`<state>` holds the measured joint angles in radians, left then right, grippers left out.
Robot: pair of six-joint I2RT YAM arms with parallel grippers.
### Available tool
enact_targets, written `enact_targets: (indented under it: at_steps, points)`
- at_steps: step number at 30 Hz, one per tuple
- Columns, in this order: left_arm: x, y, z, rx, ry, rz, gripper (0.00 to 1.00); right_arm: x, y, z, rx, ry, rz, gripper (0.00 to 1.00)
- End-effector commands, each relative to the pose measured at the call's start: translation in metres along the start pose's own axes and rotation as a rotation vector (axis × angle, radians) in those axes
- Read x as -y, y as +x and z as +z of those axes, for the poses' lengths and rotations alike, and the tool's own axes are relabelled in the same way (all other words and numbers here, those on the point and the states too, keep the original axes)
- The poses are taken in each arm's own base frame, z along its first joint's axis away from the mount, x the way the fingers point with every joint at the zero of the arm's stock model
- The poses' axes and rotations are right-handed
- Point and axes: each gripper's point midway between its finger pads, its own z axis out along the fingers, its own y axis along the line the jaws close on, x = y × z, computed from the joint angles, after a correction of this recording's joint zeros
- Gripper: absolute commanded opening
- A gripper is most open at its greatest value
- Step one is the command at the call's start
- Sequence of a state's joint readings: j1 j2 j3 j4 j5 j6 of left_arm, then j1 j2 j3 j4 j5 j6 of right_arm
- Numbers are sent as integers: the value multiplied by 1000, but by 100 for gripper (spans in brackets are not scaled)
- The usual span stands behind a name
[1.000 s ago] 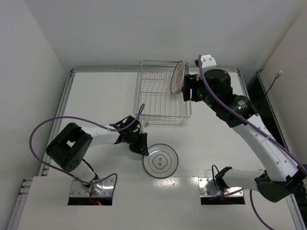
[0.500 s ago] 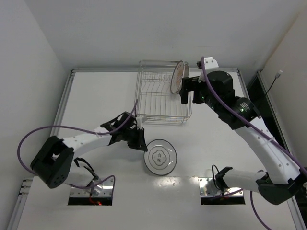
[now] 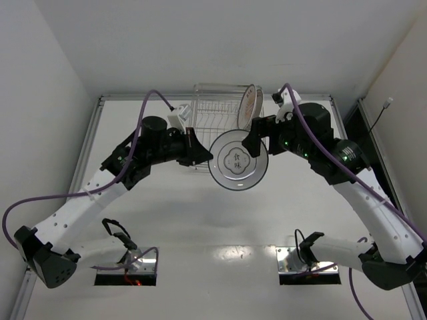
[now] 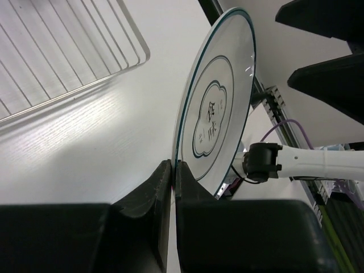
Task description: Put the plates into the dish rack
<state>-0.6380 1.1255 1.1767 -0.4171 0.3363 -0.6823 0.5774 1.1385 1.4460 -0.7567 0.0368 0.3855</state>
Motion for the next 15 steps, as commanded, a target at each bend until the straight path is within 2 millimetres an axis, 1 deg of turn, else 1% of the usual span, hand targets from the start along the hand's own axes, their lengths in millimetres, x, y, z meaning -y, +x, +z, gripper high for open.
enact_targets:
  at_steps: [1, 2, 3, 4, 5, 6, 8, 9, 11, 13, 14, 15]
  points:
    - [20, -17, -15, 46, 43, 3, 0, 4, -15, -22, 64, 24, 55, 99]
    - [26, -23, -18, 61, 53, 9, 0, 3, -17, -25, 74, 22, 66, 97]
    - [26, -23, -18, 61, 54, 9, 0, 4, -18, -29, 85, 28, 67, 97]
    - [34, -28, -24, 75, 75, 9, 0, 4, -20, -32, 94, 25, 76, 94]
    - [37, -31, -26, 83, 81, 13, 0, 1, -19, -32, 90, 9, 75, 94]
    - [36, -32, -26, 82, 84, -1, 0, 0, -24, -35, 103, 5, 75, 92]
    - [42, -33, -29, 75, 107, -7, 0, -6, -21, -28, 72, -21, 74, 90]
    - [47, -38, -32, 87, 125, -13, 0, -8, -23, -27, 69, -30, 74, 90]
    - [58, -47, -36, 100, 152, -10, 0, -9, -18, -16, 34, -43, 77, 90]
    - [58, -58, -39, 118, 155, -19, 0, -13, -13, -10, 7, -66, 77, 90]
    - [59, -58, -38, 108, 159, -20, 0, -12, -12, -6, -4, -67, 82, 90]
    - [66, -67, -44, 129, 174, -11, 0, -16, -7, 0, -30, -90, 83, 89]
